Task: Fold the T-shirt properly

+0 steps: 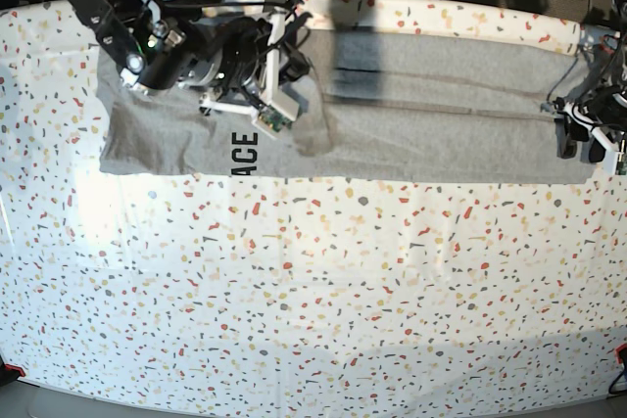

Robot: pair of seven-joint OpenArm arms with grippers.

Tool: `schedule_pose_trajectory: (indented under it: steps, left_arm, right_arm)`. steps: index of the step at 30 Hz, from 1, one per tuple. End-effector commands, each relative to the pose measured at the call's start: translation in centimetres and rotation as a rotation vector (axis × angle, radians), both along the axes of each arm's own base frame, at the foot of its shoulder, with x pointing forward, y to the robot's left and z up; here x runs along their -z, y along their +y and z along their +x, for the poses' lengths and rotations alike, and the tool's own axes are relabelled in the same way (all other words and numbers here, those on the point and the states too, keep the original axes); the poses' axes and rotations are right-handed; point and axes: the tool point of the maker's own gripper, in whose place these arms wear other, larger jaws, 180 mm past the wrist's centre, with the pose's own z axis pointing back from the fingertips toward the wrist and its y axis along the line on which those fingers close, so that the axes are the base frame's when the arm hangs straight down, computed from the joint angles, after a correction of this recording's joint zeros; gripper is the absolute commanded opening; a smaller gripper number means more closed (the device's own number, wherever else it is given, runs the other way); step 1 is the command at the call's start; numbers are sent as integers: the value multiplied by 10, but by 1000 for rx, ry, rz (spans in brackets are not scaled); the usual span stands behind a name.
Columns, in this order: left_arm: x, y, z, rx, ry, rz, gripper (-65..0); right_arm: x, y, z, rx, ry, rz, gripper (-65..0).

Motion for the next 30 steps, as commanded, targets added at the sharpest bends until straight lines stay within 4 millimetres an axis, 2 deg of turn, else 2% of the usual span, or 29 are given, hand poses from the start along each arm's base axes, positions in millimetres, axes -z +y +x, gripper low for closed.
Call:
schedule_pose_trajectory:
  steps: [1,6,10,12,13,16,19,23,30]
  left_arm:
    - [-18,8,11,-2,-55,19,-320]
    - [-18,8,11,-2,-55,18,-320]
    - [-18,8,11,-2,-55,18,-320]
    - [-18,8,11,-2,-55,18,-320]
    - [-18,8,11,-2,-55,18,-320]
    - [-18,8,11,-2,-55,18,-320]
    - [-18,9,11,-3,-51,19,-319]
    - [-21,18,9,-5,-35,40,-319]
    - [-47,59,11,-79,-32,56,-319]
  right_arm:
    - [-10,5,6,4,-35,33,-650]
    - [-14,9,9,9,-50,57,-650]
    - [-19,13,12,17,-68,94,-385]
    - [-22,16,11,18,-61,122,-303]
    - [-23,18,10,18,-54,132,-289]
    - [-24,19,9,7,-49,142,-288]
    - [-21,12,17,13,-100,88,-288]
    - [-18,-13,37,78,-162,-7,-288]
    - [-20,-61,57,150,-198,-121,-288]
